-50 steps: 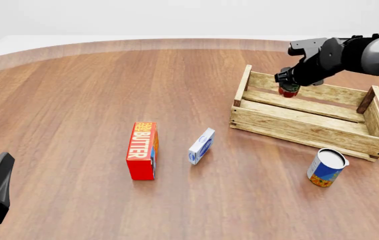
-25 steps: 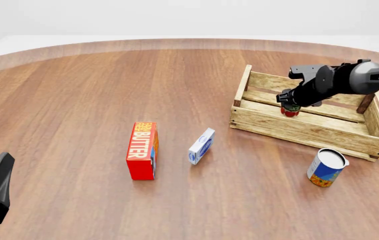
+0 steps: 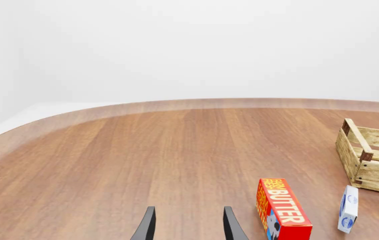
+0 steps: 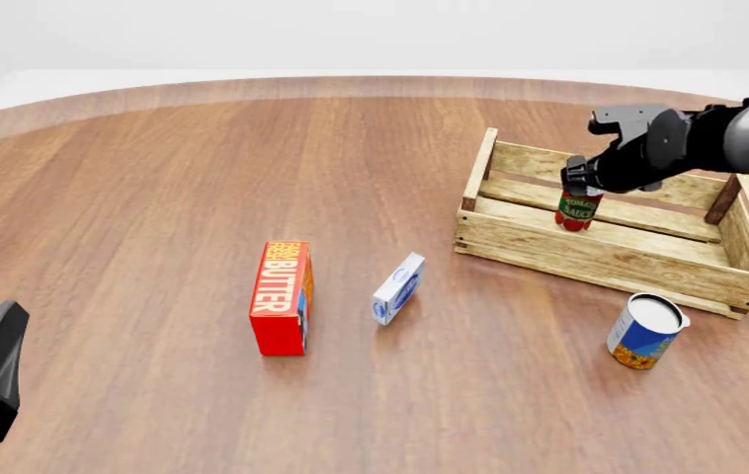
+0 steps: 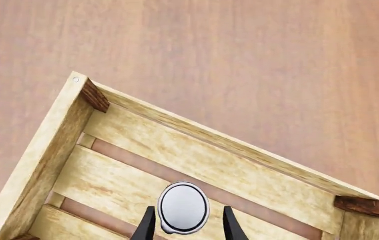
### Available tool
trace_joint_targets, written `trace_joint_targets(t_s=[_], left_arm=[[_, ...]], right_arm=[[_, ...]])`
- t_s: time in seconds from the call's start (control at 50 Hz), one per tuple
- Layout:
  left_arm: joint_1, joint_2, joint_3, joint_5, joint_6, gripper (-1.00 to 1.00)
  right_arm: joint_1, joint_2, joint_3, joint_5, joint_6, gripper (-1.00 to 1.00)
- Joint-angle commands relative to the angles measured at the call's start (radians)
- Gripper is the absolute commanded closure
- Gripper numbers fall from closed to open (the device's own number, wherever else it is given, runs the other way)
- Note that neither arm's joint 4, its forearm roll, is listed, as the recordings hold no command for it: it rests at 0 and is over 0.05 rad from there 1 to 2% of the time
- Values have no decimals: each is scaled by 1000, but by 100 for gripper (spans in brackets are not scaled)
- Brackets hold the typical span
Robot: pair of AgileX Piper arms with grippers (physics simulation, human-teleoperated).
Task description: Pick up the tomato sauce, and put it in the wooden tray.
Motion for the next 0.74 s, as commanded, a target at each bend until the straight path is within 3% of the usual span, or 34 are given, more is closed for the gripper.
trace_joint_targets(t_s=[0.02, 0.06, 0.32, 0.64, 0.68, 0.74], left_arm=[[0, 0, 0, 0, 0, -100], [0, 0, 0, 0, 0, -100], [0, 0, 0, 0, 0, -100], [0, 0, 0, 0, 0, -100], [0, 0, 0, 0, 0, -100], [0, 0, 0, 0, 0, -100]], right_arm=[[-5, -128, -2, 51, -17, -100], [27, -274, -35, 135, -44, -100], [78, -420, -20, 182, -71, -100], [154, -483, 192, 26, 14, -100], [155, -491, 197, 26, 12, -100], [144, -609, 226, -3, -41, -100]])
